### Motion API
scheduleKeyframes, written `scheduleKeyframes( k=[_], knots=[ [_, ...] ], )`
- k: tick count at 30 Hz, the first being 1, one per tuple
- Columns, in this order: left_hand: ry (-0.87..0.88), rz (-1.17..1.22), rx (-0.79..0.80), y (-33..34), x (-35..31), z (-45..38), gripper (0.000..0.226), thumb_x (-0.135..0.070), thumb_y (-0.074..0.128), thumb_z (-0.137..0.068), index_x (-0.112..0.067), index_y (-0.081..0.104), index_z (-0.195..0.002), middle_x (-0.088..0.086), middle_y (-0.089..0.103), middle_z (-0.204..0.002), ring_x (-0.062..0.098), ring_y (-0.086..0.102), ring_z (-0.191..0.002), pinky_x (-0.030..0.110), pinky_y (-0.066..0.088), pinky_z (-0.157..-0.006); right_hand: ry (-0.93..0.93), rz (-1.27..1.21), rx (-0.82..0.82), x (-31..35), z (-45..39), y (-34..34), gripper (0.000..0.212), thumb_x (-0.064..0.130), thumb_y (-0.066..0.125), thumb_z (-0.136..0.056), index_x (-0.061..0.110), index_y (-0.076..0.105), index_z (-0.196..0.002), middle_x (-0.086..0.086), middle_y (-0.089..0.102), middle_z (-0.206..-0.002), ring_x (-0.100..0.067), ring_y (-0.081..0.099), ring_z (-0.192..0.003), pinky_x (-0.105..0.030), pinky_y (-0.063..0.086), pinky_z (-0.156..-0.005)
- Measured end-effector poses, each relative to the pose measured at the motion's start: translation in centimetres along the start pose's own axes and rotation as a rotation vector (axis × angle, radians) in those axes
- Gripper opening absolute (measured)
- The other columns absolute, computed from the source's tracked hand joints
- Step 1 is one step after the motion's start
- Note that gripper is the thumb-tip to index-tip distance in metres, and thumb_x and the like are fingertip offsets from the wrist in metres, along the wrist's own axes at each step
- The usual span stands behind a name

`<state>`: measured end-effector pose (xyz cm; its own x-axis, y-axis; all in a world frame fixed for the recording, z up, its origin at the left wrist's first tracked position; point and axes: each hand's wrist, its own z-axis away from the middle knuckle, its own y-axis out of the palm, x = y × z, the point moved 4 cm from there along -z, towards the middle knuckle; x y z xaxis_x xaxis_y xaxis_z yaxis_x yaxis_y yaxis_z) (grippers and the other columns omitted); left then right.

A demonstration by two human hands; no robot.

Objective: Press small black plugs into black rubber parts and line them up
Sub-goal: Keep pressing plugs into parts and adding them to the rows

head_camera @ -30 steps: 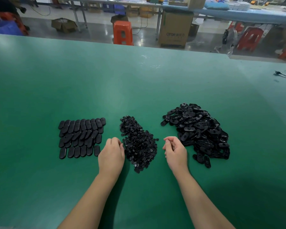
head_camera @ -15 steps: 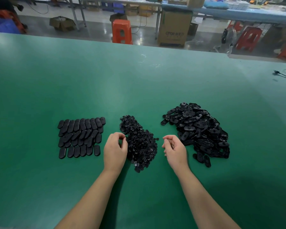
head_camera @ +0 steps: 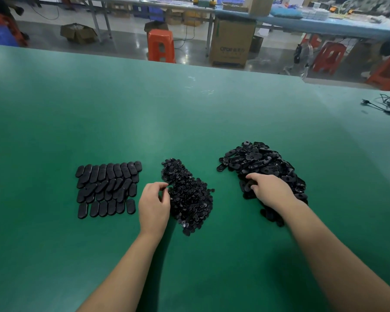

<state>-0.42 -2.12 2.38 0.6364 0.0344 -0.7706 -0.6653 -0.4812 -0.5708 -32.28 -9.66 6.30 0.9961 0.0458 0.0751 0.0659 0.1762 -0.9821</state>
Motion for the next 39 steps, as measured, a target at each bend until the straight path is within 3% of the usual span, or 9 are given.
scheduleKeyframes(
  k=[3, 7, 13, 17, 21, 25, 28, 34, 39],
  knots=[
    [0.002, -0.005, 0.001, -0.1, 0.0, -0.1, 0.013, -0.003, 0.065, -0.092, -0.011, 0.07, -0.102, -0.007, 0.058, -0.089, 0.002, 0.051, -0.073, 0.008, 0.036, -0.065, -0.036, 0.118, 0.049, -0.1, -0.4, 0.0, 0.045, 0.028, 0.05, -0.104, 0.039, 0.046, -0.147, -0.001, 0.065, -0.134, -0.025, 0.063, -0.112, -0.034, 0.05, -0.079],
    [0.002, -0.013, 0.0, 0.0, 0.0, -0.1, 0.012, -0.004, 0.065, -0.092, -0.01, 0.07, -0.101, -0.005, 0.06, -0.09, 0.011, 0.054, -0.076, 0.02, 0.038, -0.069, -0.061, 0.149, 0.06, 0.2, -0.8, 0.3, 0.042, 0.03, 0.054, -0.102, 0.038, 0.05, -0.143, -0.002, 0.064, -0.135, -0.026, 0.062, -0.118, -0.035, 0.05, -0.083],
    [-0.003, -0.016, -0.006, 0.0, 0.0, -0.2, 0.012, -0.003, 0.065, -0.092, -0.01, 0.07, -0.101, -0.004, 0.06, -0.091, 0.01, 0.054, -0.076, 0.017, 0.037, -0.068, -0.096, 0.039, -0.057, 0.9, -0.6, -0.8, 0.029, 0.04, 0.067, -0.094, 0.032, 0.061, -0.121, 0.003, 0.07, -0.106, -0.024, 0.065, -0.101, -0.031, 0.045, -0.073],
    [0.01, -0.005, -0.005, 0.0, 0.0, -0.1, 0.012, -0.003, 0.066, -0.092, -0.01, 0.071, -0.101, -0.003, 0.061, -0.092, 0.011, 0.055, -0.076, 0.021, 0.041, -0.069, -0.105, -0.321, -0.221, 2.3, 0.6, -1.6, 0.013, 0.035, 0.073, -0.092, 0.027, 0.063, -0.096, 0.011, 0.057, -0.066, -0.012, 0.055, -0.066, -0.029, 0.042, -0.06],
    [0.006, 0.003, -0.001, 0.1, 0.1, -0.1, 0.012, -0.004, 0.066, -0.092, -0.011, 0.071, -0.099, -0.004, 0.061, -0.092, 0.01, 0.055, -0.077, 0.022, 0.042, -0.069, -0.076, -0.743, -0.239, 5.3, 2.4, 0.1, 0.018, 0.033, 0.066, -0.097, 0.022, 0.062, -0.084, 0.004, 0.063, -0.068, -0.008, 0.051, -0.057, -0.029, 0.046, -0.058],
    [-0.015, 0.012, -0.006, -0.1, 0.2, -0.1, 0.011, -0.005, 0.066, -0.092, -0.011, 0.072, -0.099, -0.004, 0.061, -0.092, 0.008, 0.054, -0.076, 0.015, 0.038, -0.067, 0.022, -1.079, -0.161, 7.7, 4.0, 3.8, 0.015, 0.024, 0.057, -0.102, 0.022, 0.064, -0.089, 0.0, 0.073, -0.081, -0.009, 0.063, -0.056, -0.029, 0.057, -0.052],
    [-0.014, 0.012, 0.0, 0.0, 0.1, 0.0, 0.012, -0.006, 0.066, -0.092, -0.012, 0.072, -0.101, -0.003, 0.062, -0.092, 0.007, 0.054, -0.074, 0.013, 0.037, -0.066, 0.097, -1.246, -0.166, 8.4, 4.5, 5.7, 0.014, 0.016, 0.055, -0.104, 0.021, 0.065, -0.097, -0.001, 0.073, -0.085, -0.008, 0.06, -0.055, -0.027, 0.057, -0.055],
    [0.01, 0.013, -0.006, -0.1, -0.1, 0.1, 0.017, -0.004, 0.065, -0.093, -0.011, 0.073, -0.106, -0.003, 0.068, -0.096, 0.011, 0.061, -0.082, 0.021, 0.046, -0.075, 0.147, -1.289, -0.229, 8.3, 5.2, 7.0, 0.033, 0.014, 0.05, -0.105, 0.045, 0.054, -0.117, 0.001, 0.067, -0.087, -0.002, 0.055, -0.056, -0.022, 0.052, -0.056],
    [0.018, 0.033, 0.02, 0.1, -1.2, 0.3, 0.023, -0.006, 0.063, -0.095, -0.011, 0.072, -0.116, -0.004, 0.072, -0.106, 0.008, 0.065, -0.092, 0.022, 0.051, -0.084, 0.128, -1.251, -0.257, 8.2, 5.2, 7.3, 0.027, 0.014, 0.055, -0.103, 0.034, 0.062, -0.118, 0.006, 0.064, -0.076, -0.001, 0.05, -0.05, -0.018, 0.045, -0.049]
  ],
)
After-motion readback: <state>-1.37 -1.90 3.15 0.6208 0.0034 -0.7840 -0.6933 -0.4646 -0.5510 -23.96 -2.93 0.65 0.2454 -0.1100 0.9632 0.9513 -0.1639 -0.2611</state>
